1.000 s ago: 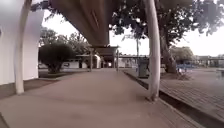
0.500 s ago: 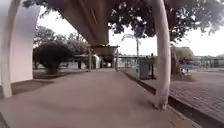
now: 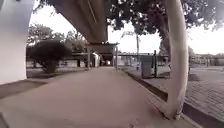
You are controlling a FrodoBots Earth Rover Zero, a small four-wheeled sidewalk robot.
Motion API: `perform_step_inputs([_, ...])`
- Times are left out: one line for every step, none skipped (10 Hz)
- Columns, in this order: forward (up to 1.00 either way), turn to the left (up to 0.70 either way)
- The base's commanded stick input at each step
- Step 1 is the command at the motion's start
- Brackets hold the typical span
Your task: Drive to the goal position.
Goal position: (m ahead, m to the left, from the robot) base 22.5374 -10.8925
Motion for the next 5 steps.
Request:
perform_step_inputs([0.7, 0.0])
perform_step_inputs([0.7, 0.35])
perform_step_inputs([0.7, 0.31])
perform_step_inputs([0.7, 0.25])
perform_step_inputs([0.7, 0.12])
